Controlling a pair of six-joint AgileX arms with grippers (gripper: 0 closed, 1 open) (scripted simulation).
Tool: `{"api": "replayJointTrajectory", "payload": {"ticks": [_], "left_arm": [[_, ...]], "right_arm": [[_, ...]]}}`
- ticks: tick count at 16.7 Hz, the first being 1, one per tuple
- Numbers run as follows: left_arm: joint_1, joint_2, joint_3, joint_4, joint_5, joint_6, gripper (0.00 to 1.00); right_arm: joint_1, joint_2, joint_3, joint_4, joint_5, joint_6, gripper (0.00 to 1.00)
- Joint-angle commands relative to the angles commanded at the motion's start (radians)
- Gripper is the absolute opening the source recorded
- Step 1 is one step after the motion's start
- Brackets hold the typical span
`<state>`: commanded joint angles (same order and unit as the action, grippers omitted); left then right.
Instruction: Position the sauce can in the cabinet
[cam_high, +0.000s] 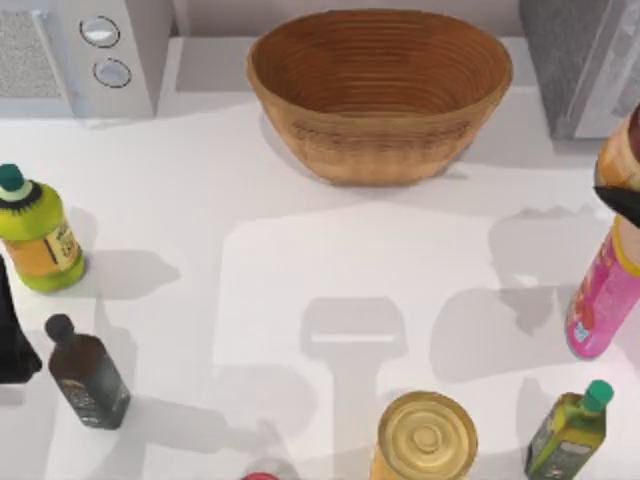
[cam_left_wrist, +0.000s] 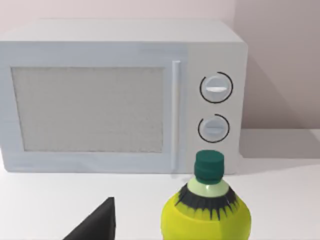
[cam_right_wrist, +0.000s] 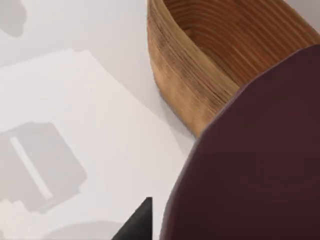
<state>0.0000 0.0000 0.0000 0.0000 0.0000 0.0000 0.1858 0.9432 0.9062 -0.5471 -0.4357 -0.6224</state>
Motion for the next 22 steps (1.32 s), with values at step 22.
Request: {"api": "replayJointTrajectory", "payload": {"ticks": [22], "left_arm": [[0.000,0.000,0.000,0.000,0.000,0.000,1.00]], "right_arm": [[-0.186,-0.943,-0.906,0.547,0.436,0.622,0.00]]}}
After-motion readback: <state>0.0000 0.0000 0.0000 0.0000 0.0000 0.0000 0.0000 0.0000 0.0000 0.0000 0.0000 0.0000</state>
